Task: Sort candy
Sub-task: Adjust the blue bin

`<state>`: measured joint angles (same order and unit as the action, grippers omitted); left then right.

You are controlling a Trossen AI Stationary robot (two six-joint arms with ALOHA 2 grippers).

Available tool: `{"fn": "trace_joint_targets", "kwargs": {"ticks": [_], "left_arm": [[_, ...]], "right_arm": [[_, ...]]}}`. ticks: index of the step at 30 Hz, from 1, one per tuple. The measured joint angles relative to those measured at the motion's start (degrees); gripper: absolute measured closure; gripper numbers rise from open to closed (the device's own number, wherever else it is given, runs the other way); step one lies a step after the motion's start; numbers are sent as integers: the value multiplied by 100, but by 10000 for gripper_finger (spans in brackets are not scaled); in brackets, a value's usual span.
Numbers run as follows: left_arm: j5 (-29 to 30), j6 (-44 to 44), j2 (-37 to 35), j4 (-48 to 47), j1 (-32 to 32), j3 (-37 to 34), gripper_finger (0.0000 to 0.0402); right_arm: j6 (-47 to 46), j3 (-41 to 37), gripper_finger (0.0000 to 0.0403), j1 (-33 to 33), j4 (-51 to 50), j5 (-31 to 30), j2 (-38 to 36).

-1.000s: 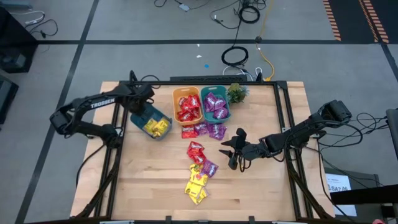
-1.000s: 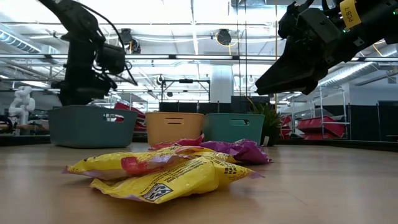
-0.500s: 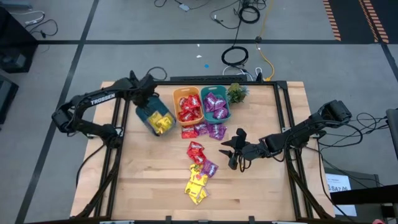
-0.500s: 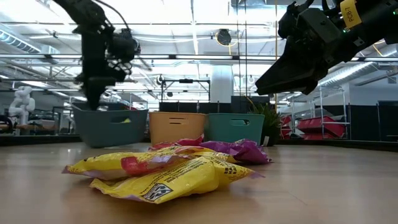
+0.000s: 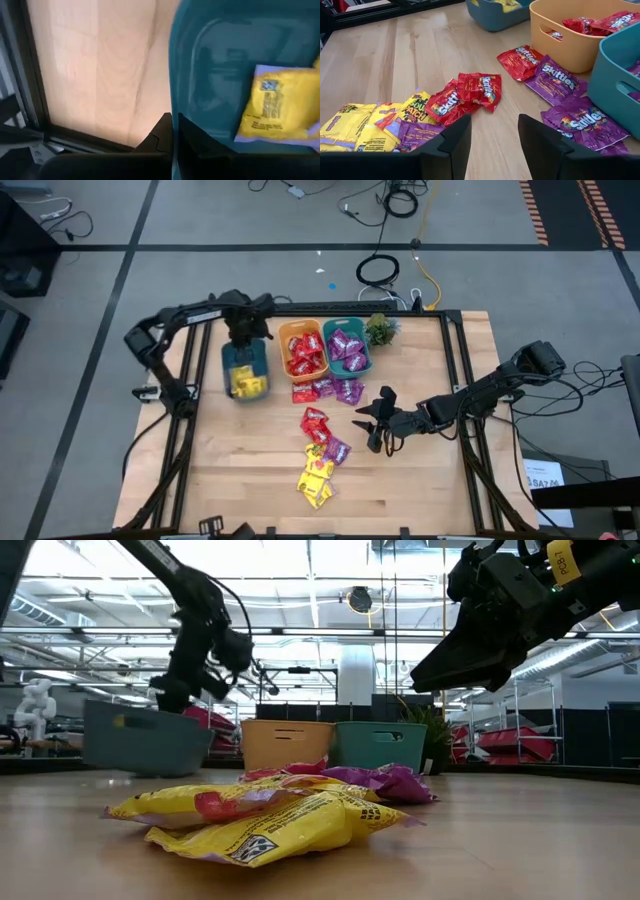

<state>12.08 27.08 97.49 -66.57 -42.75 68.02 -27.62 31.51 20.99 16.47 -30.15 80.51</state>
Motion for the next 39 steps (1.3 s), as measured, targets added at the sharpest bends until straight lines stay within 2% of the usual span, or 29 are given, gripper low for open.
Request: {"fn": "trace_joint_targets", "kwargs": {"ticks": [4, 8, 15, 25, 39], "left_arm": [[138, -102, 225, -16, -45, 34, 396], [135, -267, 157, 258, -84, 35, 396], [-207, -926, 106, 320, -398, 281, 396], [-460, -472, 103, 326, -296, 285, 396], [-145, -117, 103, 178, -233, 287, 396]], "right_arm": [[0, 0, 250, -2, 0, 0, 0], [0, 0, 250, 0, 0, 0, 0], [-18, 0, 250, 0, 0, 0, 0], [-19, 0, 250, 0, 0, 11, 0], [-20, 0, 250, 0, 0, 20, 0]]}}
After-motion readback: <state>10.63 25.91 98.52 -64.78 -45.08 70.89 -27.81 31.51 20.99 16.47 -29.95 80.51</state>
